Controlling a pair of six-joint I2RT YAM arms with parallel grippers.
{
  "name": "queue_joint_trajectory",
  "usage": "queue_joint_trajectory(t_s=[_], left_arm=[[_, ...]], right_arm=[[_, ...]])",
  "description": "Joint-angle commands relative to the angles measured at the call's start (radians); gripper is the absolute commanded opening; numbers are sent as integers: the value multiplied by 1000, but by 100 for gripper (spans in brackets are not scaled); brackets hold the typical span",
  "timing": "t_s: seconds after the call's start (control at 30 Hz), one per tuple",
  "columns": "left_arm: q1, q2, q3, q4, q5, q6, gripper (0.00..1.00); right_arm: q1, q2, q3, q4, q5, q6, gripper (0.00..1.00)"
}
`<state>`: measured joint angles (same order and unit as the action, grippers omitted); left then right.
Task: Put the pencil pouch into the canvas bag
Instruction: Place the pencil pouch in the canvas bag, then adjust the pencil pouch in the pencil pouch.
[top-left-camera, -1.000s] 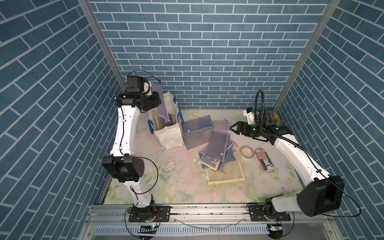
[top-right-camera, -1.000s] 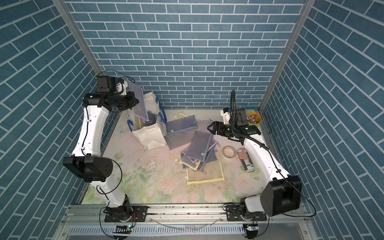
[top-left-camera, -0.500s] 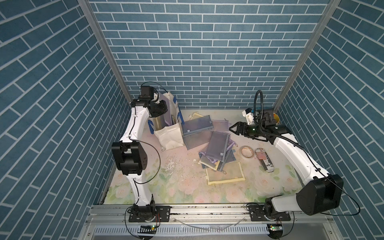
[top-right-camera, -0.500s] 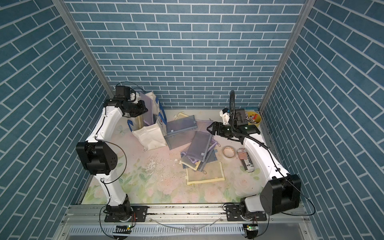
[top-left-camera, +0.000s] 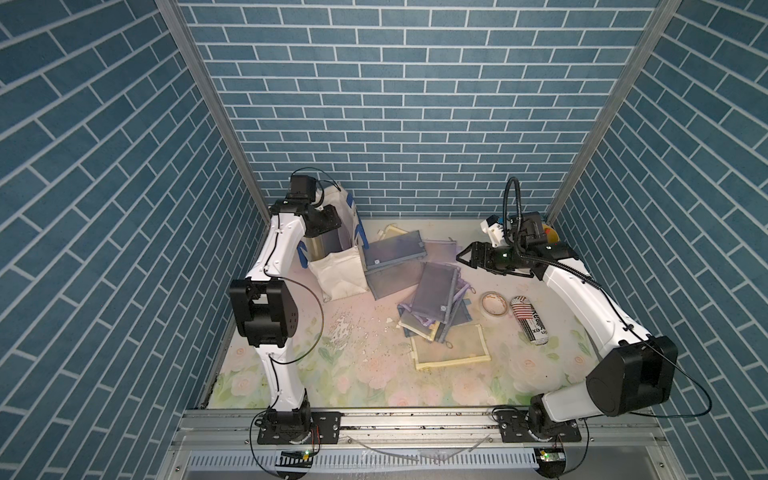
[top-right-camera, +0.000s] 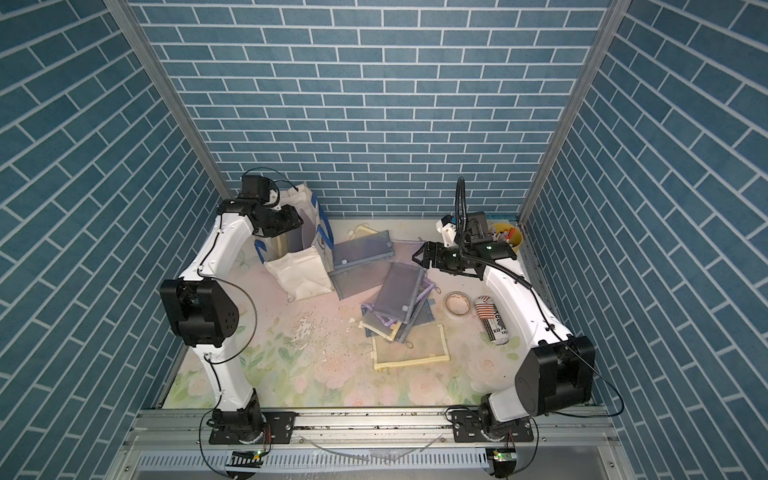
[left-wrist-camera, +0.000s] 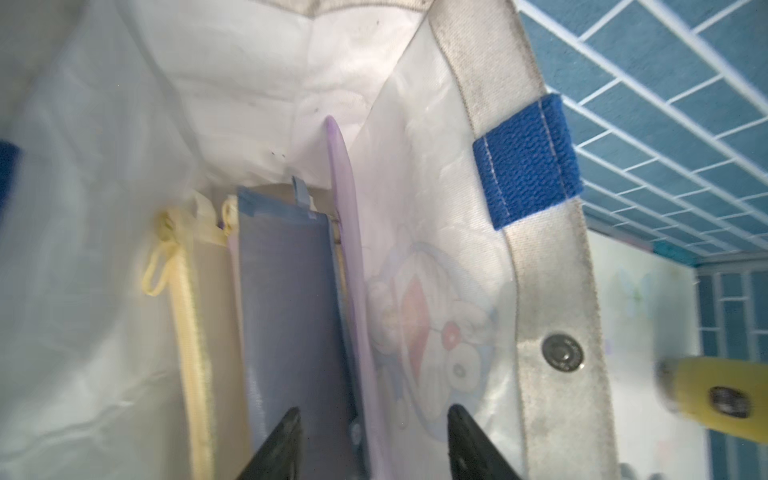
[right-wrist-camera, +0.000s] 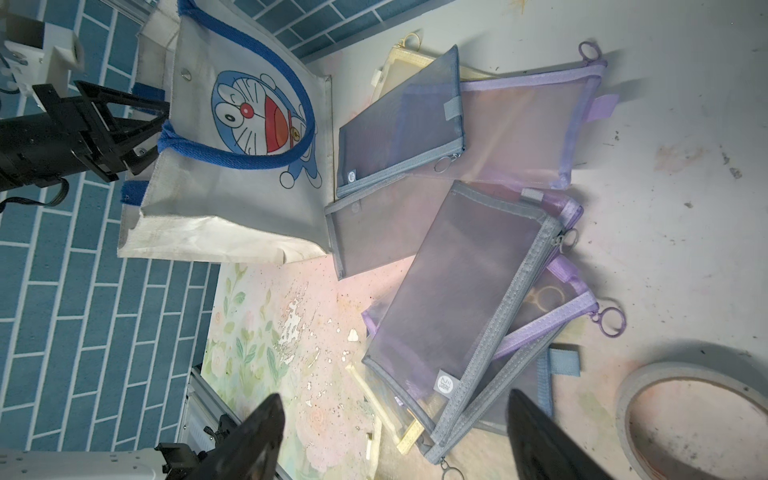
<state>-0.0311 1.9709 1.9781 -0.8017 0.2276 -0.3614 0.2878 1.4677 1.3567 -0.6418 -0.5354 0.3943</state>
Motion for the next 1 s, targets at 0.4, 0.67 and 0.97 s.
queue_joint_trajectory(t_s=[0.4, 0.67, 0.97], left_arm=[[-374, -289, -97, -51, -62, 69, 75], [-613, -265, -297, 87, 38, -109, 80], [-625, -171, -514, 325, 124, -297, 80]], right_arm=[[-3, -81, -91, -34, 81, 131, 81], [-5, -31, -245, 171, 35, 207, 80], [-24, 123, -285, 337, -89, 226, 77]])
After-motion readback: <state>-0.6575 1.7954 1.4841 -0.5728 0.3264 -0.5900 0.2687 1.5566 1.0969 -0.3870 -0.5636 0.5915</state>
